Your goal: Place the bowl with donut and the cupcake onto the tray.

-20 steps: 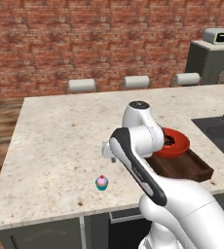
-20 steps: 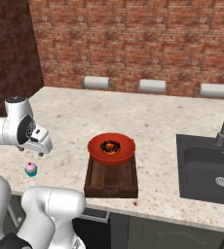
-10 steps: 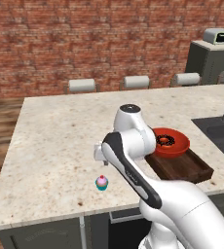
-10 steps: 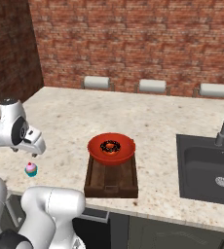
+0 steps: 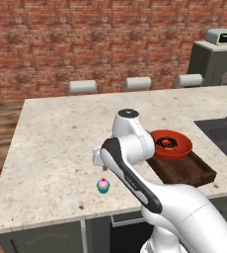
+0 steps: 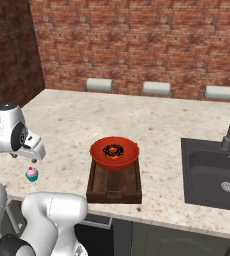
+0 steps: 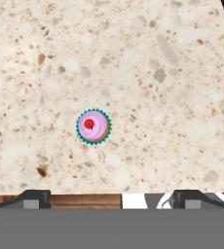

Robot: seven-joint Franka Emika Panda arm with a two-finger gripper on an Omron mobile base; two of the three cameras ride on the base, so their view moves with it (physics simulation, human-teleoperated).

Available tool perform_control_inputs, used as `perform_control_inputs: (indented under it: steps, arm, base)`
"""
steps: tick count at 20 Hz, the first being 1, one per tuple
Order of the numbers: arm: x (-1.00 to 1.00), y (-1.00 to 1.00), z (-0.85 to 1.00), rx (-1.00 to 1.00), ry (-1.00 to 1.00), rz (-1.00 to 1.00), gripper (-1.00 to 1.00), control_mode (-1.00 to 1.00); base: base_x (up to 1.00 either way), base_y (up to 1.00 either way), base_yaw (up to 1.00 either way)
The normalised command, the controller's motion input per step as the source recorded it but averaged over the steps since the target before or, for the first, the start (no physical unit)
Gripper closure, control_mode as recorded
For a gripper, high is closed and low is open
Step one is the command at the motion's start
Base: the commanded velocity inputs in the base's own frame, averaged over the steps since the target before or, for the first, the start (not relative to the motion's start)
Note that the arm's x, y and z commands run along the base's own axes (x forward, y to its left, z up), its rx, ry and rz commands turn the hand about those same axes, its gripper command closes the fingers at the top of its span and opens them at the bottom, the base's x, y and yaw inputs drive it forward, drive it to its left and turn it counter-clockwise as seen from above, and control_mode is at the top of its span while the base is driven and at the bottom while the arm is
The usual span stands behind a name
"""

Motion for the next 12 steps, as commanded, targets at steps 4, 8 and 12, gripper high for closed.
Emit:
perform_control_inputs:
  steps: [4, 8, 12]
  arm:
    - [0.05, 0.01, -0.10, 0.00, 0.00, 0.00, -1.00, -1.00]
    - [0.08, 0.04, -0.08, 0.00, 0.00, 0.00, -1.00, -1.00]
    - [0.03, 0.04, -0.13, 0.00, 0.00, 0.01, -1.00, -1.00]
  base:
    - [0.00, 0.00, 0.00]
    - [0.00, 0.00, 0.00]
    - [0.00, 0.00, 0.00]
